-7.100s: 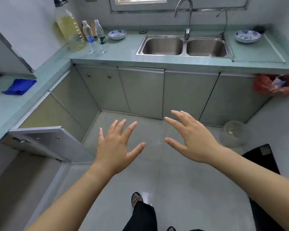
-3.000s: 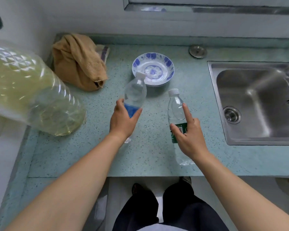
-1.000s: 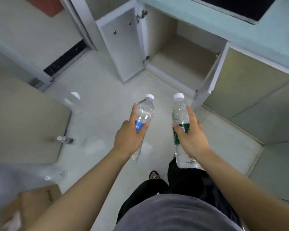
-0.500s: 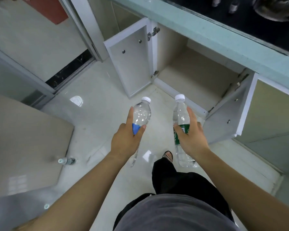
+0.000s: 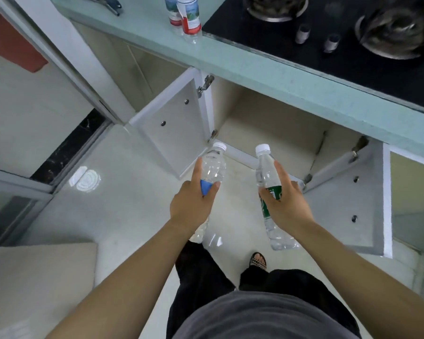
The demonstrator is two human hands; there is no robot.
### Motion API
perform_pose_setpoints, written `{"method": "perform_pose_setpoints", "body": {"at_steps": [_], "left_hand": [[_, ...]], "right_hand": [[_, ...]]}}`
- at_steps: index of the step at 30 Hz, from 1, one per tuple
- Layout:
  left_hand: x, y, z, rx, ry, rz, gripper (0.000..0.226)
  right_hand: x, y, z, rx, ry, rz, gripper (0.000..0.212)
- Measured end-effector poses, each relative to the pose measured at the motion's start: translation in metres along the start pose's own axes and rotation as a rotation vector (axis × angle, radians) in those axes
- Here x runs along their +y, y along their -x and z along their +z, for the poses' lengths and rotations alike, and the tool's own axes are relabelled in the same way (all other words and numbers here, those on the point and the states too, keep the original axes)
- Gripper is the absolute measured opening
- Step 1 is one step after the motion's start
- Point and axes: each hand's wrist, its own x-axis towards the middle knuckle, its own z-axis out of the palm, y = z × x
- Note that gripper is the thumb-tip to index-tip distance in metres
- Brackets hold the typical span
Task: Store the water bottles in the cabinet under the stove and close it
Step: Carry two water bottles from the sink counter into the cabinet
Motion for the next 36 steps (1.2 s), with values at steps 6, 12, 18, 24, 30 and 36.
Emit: {"method": "perform_pose_setpoints", "body": {"at_steps": [6, 12, 18, 24, 30, 36], "left_hand": [[-0.021, -0.095, -0.036, -0.099, -0.048, 0.098, 0.069], [-0.014, -0.163, -0.041, -0.177, -0.037, 0.147, 0.07], [-0.015, -0.199, -0.012, -0.212, -0.068, 0.121, 0.071], [-0.02, -0.254, 0.044, -0.236, -0.091, 0.069, 0.071], [-0.048, -0.338, 0.123, -0.3, -0.071, 0.116, 0.07], [-0.092, -0.43, 0.226, -0.31, -0.022, 0.156, 0.071]], "right_hand": [[-0.052, -0.045, 0.015, 0.089, 0.017, 0.127, 0.063], [-0.077, -0.093, 0.019, 0.098, 0.046, 0.171, 0.067], [-0.059, -0.138, 0.026, 0.035, -0.001, 0.165, 0.066], [-0.007, -0.201, 0.042, 0.027, 0.006, 0.218, 0.067], [0.047, -0.284, 0.088, 0.072, 0.021, 0.242, 0.068], [0.116, -0.377, 0.149, 0.122, -0.054, 0.217, 0.065]]}}
